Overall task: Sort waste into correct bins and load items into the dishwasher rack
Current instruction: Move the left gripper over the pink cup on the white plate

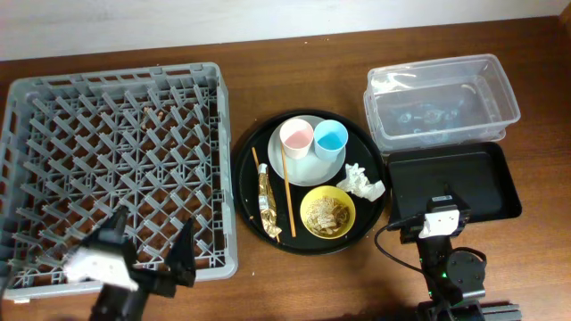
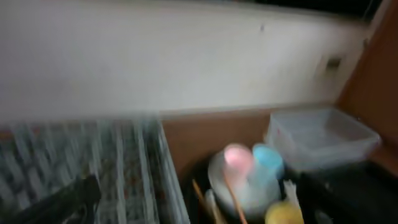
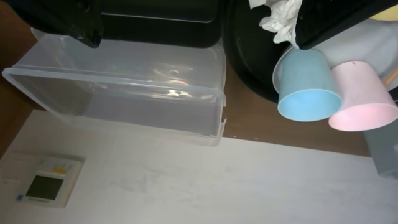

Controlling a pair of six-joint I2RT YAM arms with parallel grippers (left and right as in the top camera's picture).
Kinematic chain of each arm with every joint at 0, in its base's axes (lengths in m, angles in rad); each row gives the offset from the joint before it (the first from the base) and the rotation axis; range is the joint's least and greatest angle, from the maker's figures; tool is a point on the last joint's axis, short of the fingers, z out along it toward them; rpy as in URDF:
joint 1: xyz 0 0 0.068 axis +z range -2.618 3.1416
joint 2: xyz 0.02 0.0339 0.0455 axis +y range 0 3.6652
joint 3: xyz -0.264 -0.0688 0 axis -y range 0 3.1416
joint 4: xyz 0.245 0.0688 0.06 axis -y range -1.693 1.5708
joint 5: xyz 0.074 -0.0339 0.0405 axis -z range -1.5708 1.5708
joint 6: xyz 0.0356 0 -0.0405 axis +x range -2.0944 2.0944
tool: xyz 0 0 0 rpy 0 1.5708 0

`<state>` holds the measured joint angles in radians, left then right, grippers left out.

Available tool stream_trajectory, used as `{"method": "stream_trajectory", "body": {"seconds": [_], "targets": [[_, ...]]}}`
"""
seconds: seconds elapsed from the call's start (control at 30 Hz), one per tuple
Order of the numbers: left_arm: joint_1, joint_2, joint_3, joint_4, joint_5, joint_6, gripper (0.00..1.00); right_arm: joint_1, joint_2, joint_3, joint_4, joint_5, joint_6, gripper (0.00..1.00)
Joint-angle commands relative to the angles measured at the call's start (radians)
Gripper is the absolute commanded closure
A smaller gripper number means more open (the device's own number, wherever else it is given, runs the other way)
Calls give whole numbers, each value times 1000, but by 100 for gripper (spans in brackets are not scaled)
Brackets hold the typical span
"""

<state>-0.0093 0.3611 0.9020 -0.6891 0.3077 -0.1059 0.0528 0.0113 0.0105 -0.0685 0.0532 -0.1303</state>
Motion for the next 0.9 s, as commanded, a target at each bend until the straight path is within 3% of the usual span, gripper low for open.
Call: {"method": "stream_trajectory", "body": {"seconds": [0.0, 0.07, 0.17, 0.3, 0.43, 0.57, 0.6, 0.63, 0.67, 0.7, 0.73, 0.83, 0.87], "targets": [[-3, 304, 281, -233, 47, -5, 1, -6, -5, -5, -7, 15, 12, 1], [-3, 442, 397, -342, 114, -5, 1, -6, -5, -5, -7, 15, 12, 1], [-3, 598, 481, -349, 199, -5, 1, -6, -5, -5, -7, 15, 12, 1], [-4, 738, 490, -361, 267, -6, 1, -6, -5, -5, -7, 15, 12, 1], [-6, 885, 490, -399, 445, -84, 1, -6, -5, -5, -7, 15, 12, 1], [-111, 979, 490, -383, 504, -84, 1, -6, -5, -5, -7, 15, 12, 1], [-153, 997, 490, -357, 486, -85, 9, -6, -5, -5, -7, 15, 12, 1], [-201, 1014, 490, -322, 455, -92, 39, -6, -5, -5, -7, 15, 12, 1], [-270, 1034, 490, -272, 375, -140, 50, -6, -5, -5, -7, 15, 12, 1], [-327, 1050, 490, -220, 280, -182, 51, -6, -5, -5, -7, 15, 12, 1], [-393, 1069, 490, -158, 174, -186, 68, -6, -5, -5, -7, 15, 12, 1], [-510, 1108, 490, -44, -49, -176, 98, -6, -5, -5, -7, 15, 12, 1], [-542, 1122, 490, -6, -107, -145, 99, -6, -5, -5, -7, 15, 12, 1]]}}
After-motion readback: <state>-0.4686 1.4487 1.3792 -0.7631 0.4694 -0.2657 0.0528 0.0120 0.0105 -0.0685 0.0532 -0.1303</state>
